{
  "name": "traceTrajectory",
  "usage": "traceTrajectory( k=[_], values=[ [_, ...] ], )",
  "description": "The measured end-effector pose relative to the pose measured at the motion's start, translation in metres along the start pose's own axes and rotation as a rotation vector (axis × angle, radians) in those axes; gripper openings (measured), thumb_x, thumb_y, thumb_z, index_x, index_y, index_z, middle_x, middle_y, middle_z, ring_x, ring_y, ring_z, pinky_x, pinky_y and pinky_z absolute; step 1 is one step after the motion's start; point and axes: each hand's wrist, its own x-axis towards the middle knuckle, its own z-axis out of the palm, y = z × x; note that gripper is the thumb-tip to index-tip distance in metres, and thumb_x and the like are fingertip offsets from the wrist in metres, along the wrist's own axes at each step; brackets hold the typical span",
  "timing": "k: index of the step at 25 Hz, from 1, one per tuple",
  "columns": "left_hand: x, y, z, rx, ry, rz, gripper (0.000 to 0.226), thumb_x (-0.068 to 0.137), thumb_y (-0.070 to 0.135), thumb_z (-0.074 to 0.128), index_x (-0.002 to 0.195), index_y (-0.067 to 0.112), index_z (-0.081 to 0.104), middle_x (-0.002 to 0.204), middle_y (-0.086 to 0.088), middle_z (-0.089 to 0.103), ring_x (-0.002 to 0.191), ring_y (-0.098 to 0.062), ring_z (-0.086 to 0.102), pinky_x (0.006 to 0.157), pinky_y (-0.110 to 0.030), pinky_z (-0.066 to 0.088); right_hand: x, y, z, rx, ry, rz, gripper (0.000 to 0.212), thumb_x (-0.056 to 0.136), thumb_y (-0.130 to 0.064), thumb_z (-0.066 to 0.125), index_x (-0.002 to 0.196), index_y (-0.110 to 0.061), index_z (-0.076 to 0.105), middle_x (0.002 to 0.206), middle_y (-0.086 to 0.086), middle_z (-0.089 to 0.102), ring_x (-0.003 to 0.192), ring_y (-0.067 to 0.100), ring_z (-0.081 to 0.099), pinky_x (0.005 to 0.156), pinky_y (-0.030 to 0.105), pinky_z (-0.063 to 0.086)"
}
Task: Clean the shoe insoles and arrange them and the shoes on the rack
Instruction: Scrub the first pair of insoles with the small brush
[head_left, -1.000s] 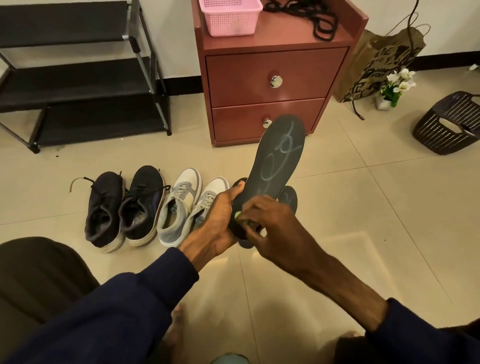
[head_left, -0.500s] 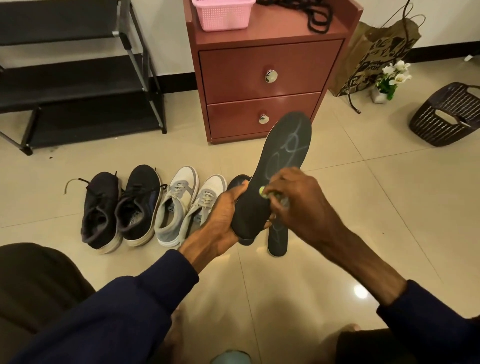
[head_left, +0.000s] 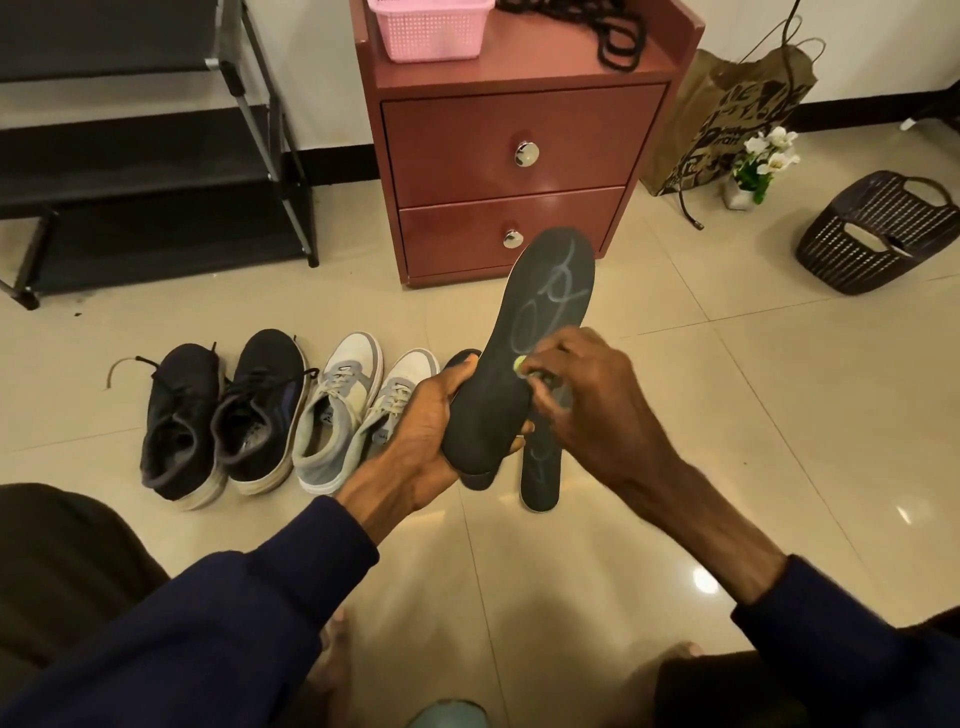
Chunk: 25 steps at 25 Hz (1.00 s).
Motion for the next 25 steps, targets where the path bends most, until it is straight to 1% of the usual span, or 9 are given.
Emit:
traceTrajectory(
  k=[2, 4, 8, 11, 13, 17, 22, 23, 25],
  values=[
    [0.000, -0.001, -0.004, 0.010, 0.036, 0.014, 0.035, 0.100, 0.035, 0.057, 0.119, 0.009, 0.072, 0.110, -0.013, 0.074, 0.083, -0.025, 0.070, 0.071, -0.036, 0.060, -0.024, -0.029, 0.014, 0.068, -0.185, -0.188, 0.019, 0.082, -0.002, 0.076, 0.100, -0.007, 0.074, 0.098, 0.008, 0.065, 0.090, 0.021, 0.058, 0.077, 0.028, 0.051],
    [0.001, -0.003, -0.004, 0.007, 0.056, -0.002, 0.039, 0.100, 0.036, 0.058, 0.126, 0.009, 0.069, 0.115, -0.013, 0.072, 0.084, -0.024, 0.070, 0.073, -0.035, 0.058, -0.025, -0.026, 0.009, 0.060, -0.287, -0.259, 0.019, 0.079, -0.001, 0.077, 0.096, -0.007, 0.075, 0.094, 0.008, 0.066, 0.086, 0.024, 0.059, 0.073, 0.032, 0.051],
    [-0.005, 0.003, 0.004, -0.012, 0.011, 0.005, 0.029, 0.103, 0.029, 0.050, 0.113, 0.008, 0.067, 0.102, -0.019, 0.071, 0.078, -0.031, 0.065, 0.075, -0.039, 0.055, 0.004, 0.005, 0.002, -0.051, 0.052, -0.036, 0.023, 0.079, 0.000, 0.078, 0.102, -0.003, 0.073, 0.098, 0.012, 0.066, 0.089, 0.026, 0.059, 0.075, 0.042, 0.056],
    [-0.002, -0.001, -0.004, -0.011, 0.033, 0.020, 0.028, 0.103, 0.031, 0.052, 0.110, 0.009, 0.069, 0.088, -0.009, 0.073, 0.067, -0.021, 0.069, 0.057, -0.029, 0.057, -0.023, -0.033, 0.023, 0.055, -0.142, -0.187, 0.021, 0.081, 0.001, 0.076, 0.101, -0.004, 0.074, 0.098, 0.011, 0.066, 0.090, 0.026, 0.060, 0.077, 0.035, 0.054],
    [0.000, -0.005, -0.006, 0.010, 0.035, 0.015, 0.032, 0.103, 0.033, 0.053, 0.115, 0.009, 0.071, 0.092, -0.008, 0.075, 0.068, -0.019, 0.071, 0.057, -0.029, 0.057, -0.023, -0.031, 0.017, 0.080, -0.279, -0.267, 0.018, 0.078, 0.002, 0.076, 0.095, -0.005, 0.075, 0.093, 0.011, 0.067, 0.086, 0.026, 0.060, 0.074, 0.032, 0.050],
    [0.000, -0.005, -0.005, 0.025, 0.024, 0.024, 0.038, 0.106, 0.031, 0.049, 0.093, 0.011, 0.079, 0.095, -0.014, 0.077, 0.078, -0.028, 0.071, 0.083, -0.045, 0.056, 0.003, 0.006, 0.008, -0.059, 0.062, -0.032, 0.023, 0.075, 0.003, 0.081, 0.096, 0.001, 0.073, 0.092, 0.018, 0.067, 0.083, 0.032, 0.061, 0.071, 0.047, 0.057],
    [0.001, -0.011, -0.010, 0.065, 0.058, -0.008, 0.027, 0.102, 0.036, 0.055, 0.105, 0.018, 0.075, 0.090, -0.004, 0.076, 0.069, -0.018, 0.070, 0.061, -0.032, 0.057, -0.029, -0.032, 0.018, 0.043, -0.253, -0.289, 0.019, 0.078, 0.003, 0.076, 0.095, -0.005, 0.074, 0.094, 0.011, 0.065, 0.086, 0.027, 0.059, 0.072, 0.035, 0.050],
    [0.001, -0.010, -0.008, 0.060, 0.044, -0.006, 0.030, 0.103, 0.035, 0.053, 0.103, 0.017, 0.077, 0.088, -0.004, 0.077, 0.068, -0.018, 0.071, 0.062, -0.032, 0.058, -0.020, -0.022, 0.014, 0.000, -0.228, -0.270, 0.019, 0.077, 0.003, 0.076, 0.095, -0.004, 0.073, 0.093, 0.012, 0.065, 0.085, 0.027, 0.058, 0.070, 0.036, 0.051],
    [0.000, -0.009, -0.005, 0.067, 0.019, 0.003, 0.046, 0.106, 0.032, 0.047, 0.085, 0.016, 0.084, 0.086, -0.007, 0.078, 0.069, -0.020, 0.073, 0.071, -0.035, 0.059, 0.001, 0.003, 0.008, -0.092, 0.009, -0.119, 0.021, 0.078, 0.002, 0.077, 0.098, -0.002, 0.073, 0.095, 0.014, 0.065, 0.086, 0.027, 0.057, 0.070, 0.039, 0.054]
  ],
)
